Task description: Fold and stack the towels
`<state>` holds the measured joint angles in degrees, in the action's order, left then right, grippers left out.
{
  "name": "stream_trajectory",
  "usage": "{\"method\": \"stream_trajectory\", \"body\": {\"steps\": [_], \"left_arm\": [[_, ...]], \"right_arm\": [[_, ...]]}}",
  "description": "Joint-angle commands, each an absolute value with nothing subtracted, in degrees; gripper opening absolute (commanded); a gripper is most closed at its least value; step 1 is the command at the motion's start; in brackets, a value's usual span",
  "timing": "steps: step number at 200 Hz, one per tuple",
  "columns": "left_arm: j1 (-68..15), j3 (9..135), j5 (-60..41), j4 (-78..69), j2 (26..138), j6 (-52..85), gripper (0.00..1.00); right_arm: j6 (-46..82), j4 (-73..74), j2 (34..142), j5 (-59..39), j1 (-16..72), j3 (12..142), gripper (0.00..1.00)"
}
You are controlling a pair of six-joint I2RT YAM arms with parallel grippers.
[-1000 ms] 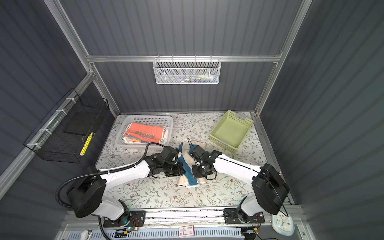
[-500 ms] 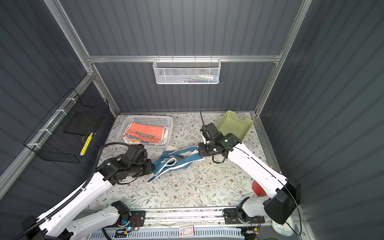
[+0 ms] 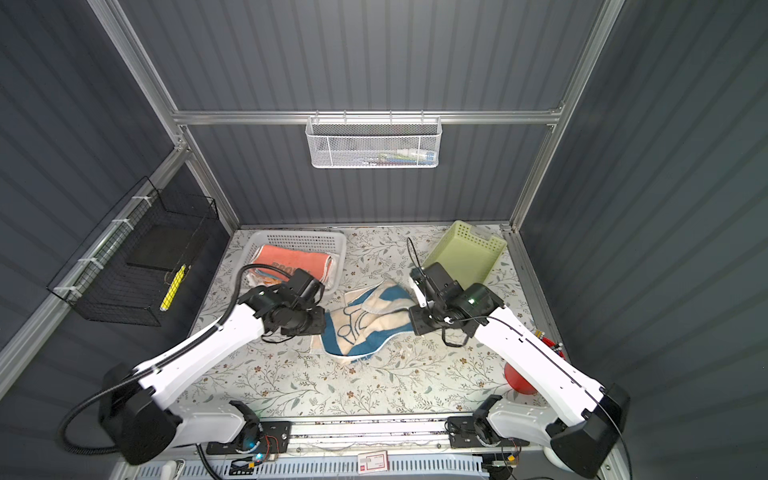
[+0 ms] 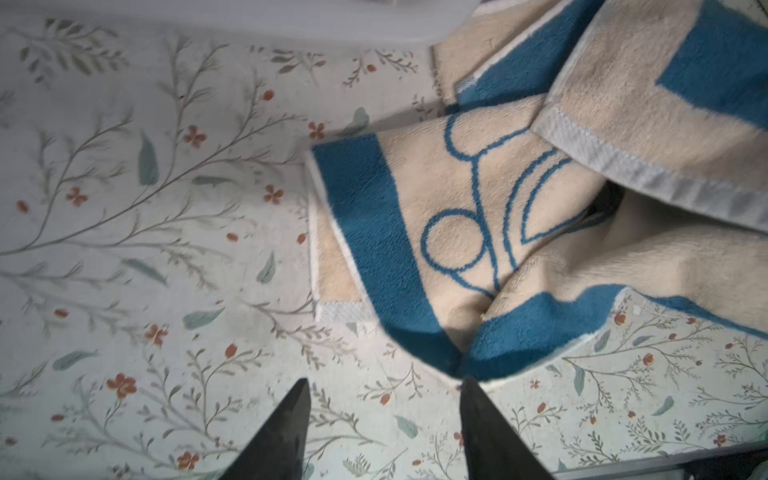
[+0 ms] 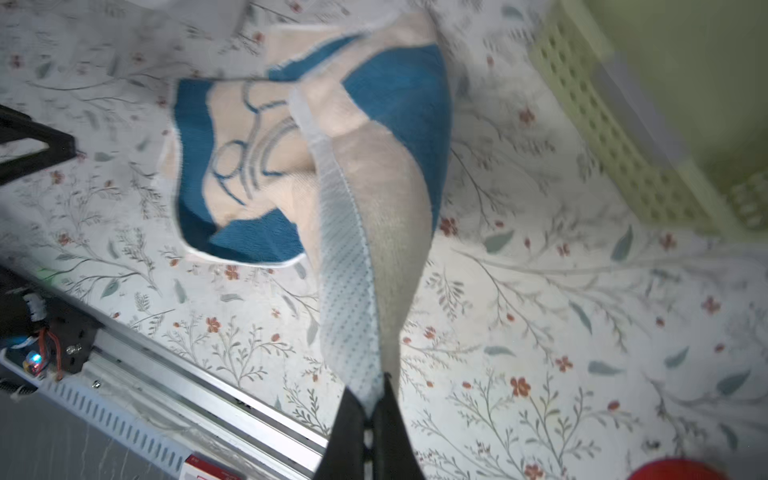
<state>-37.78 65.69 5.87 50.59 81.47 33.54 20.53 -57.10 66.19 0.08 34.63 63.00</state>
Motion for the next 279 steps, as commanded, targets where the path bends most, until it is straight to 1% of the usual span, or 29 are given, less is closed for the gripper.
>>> {"method": "stream_trajectory", "body": {"steps": [1, 20, 42, 66, 81, 117, 131, 151, 174, 201, 220, 230, 232, 240, 258, 279], "left_arm": [[-35.7, 70.35, 2.97, 44.47, 89.69, 27.47, 0.58], [-32.68, 73.3, 1.65, 41.77, 96.81, 25.38, 0.58], [-28.4, 76.53, 0.39, 40.32, 102.95, 23.21, 0.58], [-24.0, 80.3, 0.0, 39.64, 107.14, 20.6, 0.58], [-21.7, 84.98, 0.17, 39.8, 109.42, 18.81, 0.58], [-18.03, 91.8, -0.53, 41.26, 114.07, 15.42, 0.58], [-18.02, 93.41, -2.1, 42.01, 113.91, 14.75, 0.58], [-18.83, 92.35, -5.45, 41.34, 111.55, 15.48, 0.57], [-22.59, 89.5, -7.69, 39.6, 108.33, 16.76, 0.57], [-27.95, 87.1, -14.17, 36.48, 107.83, 19.87, 0.57], [-29.58, 84.39, -18.17, 32.34, 108.52, 23.72, 0.54], [-30.0, 82.97, -18.46, 30.3, 108.92, 25.39, 0.53], [-30.02, 82.73, -19.89, 29.96, 109.01, 25.66, 0.53], [-30.2, 82.07, -21.28, 28.88, 109.52, 26.36, 0.54], [-30.62, 81.47, -24.33, 27.08, 111.11, 27.77, 0.6], [-31.57, 78.93, -27.17, 24.38, 112.04, 29.53, 0.6]], "right_arm": [[26.1, -57.14, 64.52, -2.03, 29.65, 56.6, 0.0], [26.25, -55.1, 64.83, -2.9, 28.6, 54.05, 0.0], [25.34, -54.54, 67.68, -2.75, 28.22, 53.53, 0.0], [24.44, -53.82, 70.4, -2.86, 28.04, 53.35, 0.0], [24.26, -53.14, 71.11, -2.87, 27.95, 53.3, 0.0], [23.82, -51.89, 71.89, -2.9, 27.88, 53.35, 0.0], [23.57, -51.93, 72.04, -2.91, 27.82, 53.65, 0.0], [23.33, -51.52, 71.82, -2.51, 27.86, 53.61, 0.0], [23.44, -50.52, 72.15, -2.5, 27.86, 53.18, 0.0], [23.53, -49.69, 73.72, -3.65, 27.79, 52.91, 0.0], [23.42, -49.42, 74.31, -4.11, 27.83, 52.84, 0.0], [23.46, -49.19, 74.31, -4.29, 27.86, 52.69, 0.0], [23.46, -49.17, 74.23, -4.33, 27.86, 52.66, 0.0], [23.4, -49.01, 74.19, -4.44, 27.82, 52.49, 0.0], [23.27, -48.87, 74.11, -4.48, 27.86, 52.08, 0.0], [23.38, -48.63, 74.1, -4.65, 27.86, 51.49, 0.0]]}}
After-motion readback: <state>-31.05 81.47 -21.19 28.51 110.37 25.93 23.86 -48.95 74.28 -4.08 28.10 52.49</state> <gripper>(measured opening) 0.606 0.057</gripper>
